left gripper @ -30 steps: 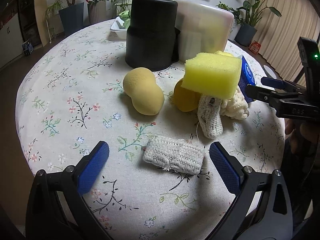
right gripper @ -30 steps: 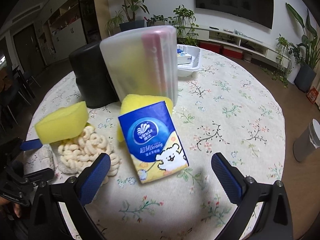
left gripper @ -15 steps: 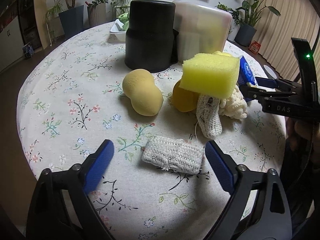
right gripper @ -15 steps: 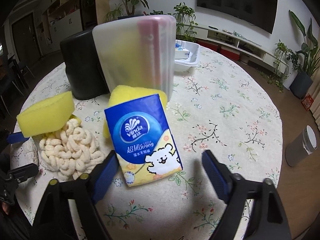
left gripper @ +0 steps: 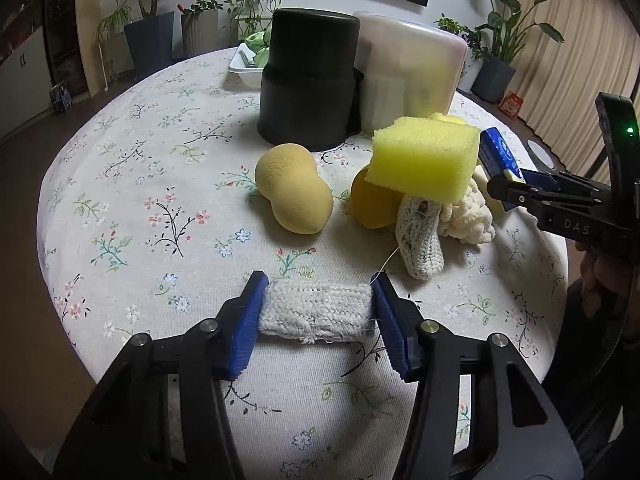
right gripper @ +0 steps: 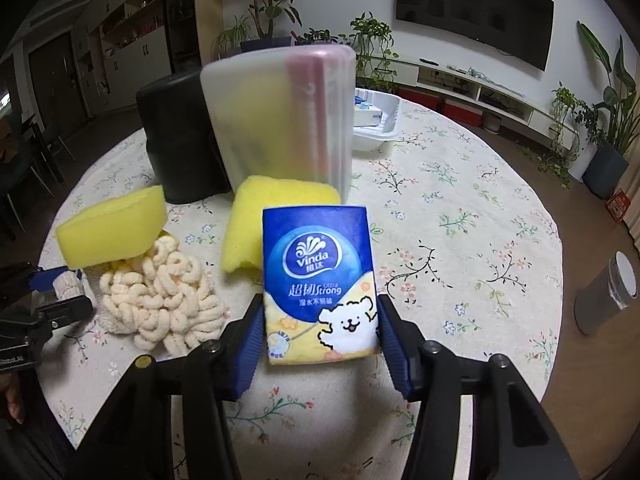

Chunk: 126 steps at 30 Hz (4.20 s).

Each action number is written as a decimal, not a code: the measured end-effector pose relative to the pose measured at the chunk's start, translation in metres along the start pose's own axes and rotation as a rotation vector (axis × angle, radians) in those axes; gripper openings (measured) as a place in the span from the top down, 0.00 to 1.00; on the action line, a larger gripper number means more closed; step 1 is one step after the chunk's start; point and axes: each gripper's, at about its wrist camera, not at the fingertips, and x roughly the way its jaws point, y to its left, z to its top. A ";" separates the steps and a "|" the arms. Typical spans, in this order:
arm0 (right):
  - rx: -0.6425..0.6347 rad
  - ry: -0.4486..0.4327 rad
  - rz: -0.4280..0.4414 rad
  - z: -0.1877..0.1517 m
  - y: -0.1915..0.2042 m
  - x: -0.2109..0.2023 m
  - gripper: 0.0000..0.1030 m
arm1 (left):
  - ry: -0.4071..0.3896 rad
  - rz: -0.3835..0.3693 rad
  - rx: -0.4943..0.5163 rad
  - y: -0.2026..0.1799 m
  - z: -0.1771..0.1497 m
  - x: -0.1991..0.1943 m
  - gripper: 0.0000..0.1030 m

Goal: Organize soft objects
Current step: 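Grasp the white knitted scrubber with the left gripper while the right gripper grasps another Vinda pack, then carry the scrubber and Vinda pack to the white tray and release both, then move both open grippers back toward the yellow sponges on the table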

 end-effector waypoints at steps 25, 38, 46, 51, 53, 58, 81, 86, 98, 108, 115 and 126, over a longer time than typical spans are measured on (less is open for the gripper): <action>0.099 0.066 0.008 -0.019 -0.026 -0.045 0.46 | -0.016 -0.009 -0.087 0.036 0.014 -0.033 0.51; 0.174 0.057 -0.100 0.006 -0.107 -0.055 0.46 | -0.079 0.048 -0.108 0.104 0.089 -0.029 0.51; 0.155 0.039 -0.190 0.060 -0.160 -0.040 0.46 | -0.128 0.045 -0.035 0.118 0.172 -0.012 0.51; 0.122 0.023 -0.207 0.110 -0.176 -0.020 0.46 | -0.129 0.030 0.031 0.114 0.228 0.013 0.51; 0.102 0.013 -0.199 0.135 -0.176 -0.009 0.46 | -0.117 0.020 0.059 0.108 0.245 0.027 0.51; 0.039 0.010 -0.151 0.187 -0.166 0.024 0.46 | -0.091 -0.026 0.118 0.090 0.280 0.067 0.51; -0.508 0.187 0.142 0.280 -0.033 0.181 0.45 | 0.054 -0.149 0.384 0.035 0.301 0.174 0.51; -0.554 0.213 0.168 0.278 -0.018 0.200 0.45 | 0.057 -0.178 0.410 0.031 0.298 0.175 0.51; -0.631 0.229 0.179 0.272 0.001 0.214 0.45 | 0.059 -0.159 0.432 0.027 0.292 0.173 0.41; -0.630 0.214 0.154 0.269 -0.003 0.214 0.36 | 0.048 -0.152 0.430 0.026 0.291 0.169 0.18; -0.609 0.150 0.155 0.276 -0.015 0.195 0.14 | 0.007 -0.157 0.410 0.035 0.297 0.156 0.05; -0.440 0.064 0.112 0.287 -0.059 0.167 0.00 | -0.107 -0.099 0.296 0.058 0.307 0.124 0.00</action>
